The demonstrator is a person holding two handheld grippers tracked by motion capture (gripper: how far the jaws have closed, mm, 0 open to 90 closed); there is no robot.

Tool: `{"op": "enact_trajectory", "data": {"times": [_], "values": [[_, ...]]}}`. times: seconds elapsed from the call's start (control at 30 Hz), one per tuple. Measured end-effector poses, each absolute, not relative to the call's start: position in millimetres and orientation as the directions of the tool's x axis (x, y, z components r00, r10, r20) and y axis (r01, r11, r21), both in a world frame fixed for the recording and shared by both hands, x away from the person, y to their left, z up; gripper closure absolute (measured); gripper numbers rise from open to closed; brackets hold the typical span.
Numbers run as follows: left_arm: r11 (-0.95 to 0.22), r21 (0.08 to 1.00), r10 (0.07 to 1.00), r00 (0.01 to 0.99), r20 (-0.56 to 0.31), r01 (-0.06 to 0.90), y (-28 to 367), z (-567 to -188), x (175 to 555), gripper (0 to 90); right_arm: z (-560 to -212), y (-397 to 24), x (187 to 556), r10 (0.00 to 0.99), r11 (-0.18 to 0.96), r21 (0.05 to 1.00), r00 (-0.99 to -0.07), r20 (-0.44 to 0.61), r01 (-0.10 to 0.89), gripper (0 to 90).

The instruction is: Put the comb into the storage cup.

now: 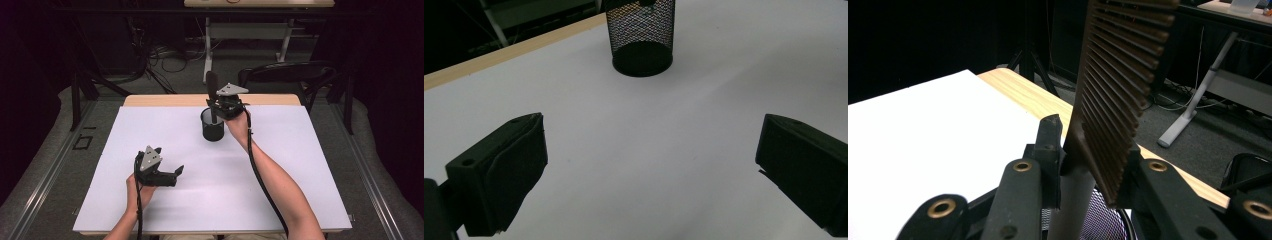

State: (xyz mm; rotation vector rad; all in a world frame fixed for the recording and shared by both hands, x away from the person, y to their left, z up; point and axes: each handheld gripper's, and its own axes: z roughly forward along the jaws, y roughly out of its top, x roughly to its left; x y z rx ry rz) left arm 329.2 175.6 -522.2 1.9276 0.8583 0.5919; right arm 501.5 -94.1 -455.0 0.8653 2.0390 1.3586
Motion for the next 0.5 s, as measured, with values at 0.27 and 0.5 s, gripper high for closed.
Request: {"op": "enact_trajectory", "data": {"times": [0.27,0.5], "values": [[-0.334,0.885,0.766,0.64,0.055,0.324,175.4,-522.1,329.2,0.3,-461.8,-94.0,503.6,0.755,0.307,0.924,-0.65,-0.089,0.23,72.9],[-0.335,0.885,0.765,0.642,0.055,0.324,175.4,-522.0,329.1,0.3,-465.6,-92.6,503.5,0.751,0.323,0.917,-0.653,-0.099,0.233,72.9]]}}
